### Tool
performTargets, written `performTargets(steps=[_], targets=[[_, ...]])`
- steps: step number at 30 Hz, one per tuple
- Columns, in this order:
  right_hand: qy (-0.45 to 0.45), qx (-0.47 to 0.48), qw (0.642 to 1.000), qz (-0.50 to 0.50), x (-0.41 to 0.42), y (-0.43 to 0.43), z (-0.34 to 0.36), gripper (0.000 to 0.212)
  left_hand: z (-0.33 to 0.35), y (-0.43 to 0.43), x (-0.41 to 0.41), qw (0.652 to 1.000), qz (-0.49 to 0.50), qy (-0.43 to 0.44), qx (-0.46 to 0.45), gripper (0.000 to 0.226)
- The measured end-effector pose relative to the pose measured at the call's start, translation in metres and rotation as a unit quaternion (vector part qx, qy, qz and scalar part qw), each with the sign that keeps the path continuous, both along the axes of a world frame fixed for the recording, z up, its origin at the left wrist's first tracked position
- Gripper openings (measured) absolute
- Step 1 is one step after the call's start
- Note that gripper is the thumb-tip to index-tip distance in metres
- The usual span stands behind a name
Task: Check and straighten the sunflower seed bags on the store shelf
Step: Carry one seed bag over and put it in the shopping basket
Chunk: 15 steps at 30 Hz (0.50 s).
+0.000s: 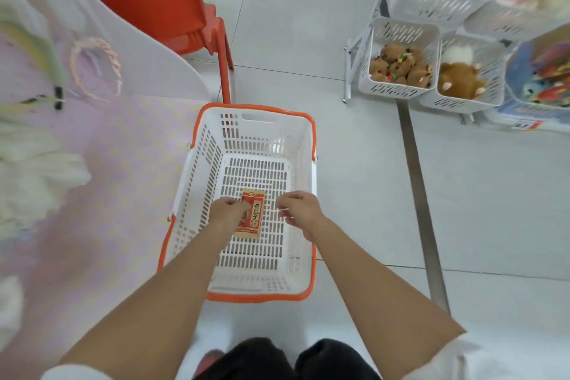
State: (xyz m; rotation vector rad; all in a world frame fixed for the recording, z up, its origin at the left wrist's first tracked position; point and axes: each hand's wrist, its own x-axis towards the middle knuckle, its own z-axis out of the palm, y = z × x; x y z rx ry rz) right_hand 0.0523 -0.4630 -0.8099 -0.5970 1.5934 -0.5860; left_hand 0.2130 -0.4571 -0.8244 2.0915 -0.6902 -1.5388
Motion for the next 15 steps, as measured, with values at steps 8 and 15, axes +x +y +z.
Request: performTargets(steps=[8,15], targets=[[0.004,-0.016,0.992,-0.124,-0.030,0.096,0.186,0.007,0.200,0.048,-0.050,0.994,-0.105,0.027,0.032,0.012],[-0.007,-0.003,0.942,-0.336,-0.069,0.261,0.316,0.005,0.325,0.155,-0.122,0.942,-0.325,0.046,0.069,0.014]])
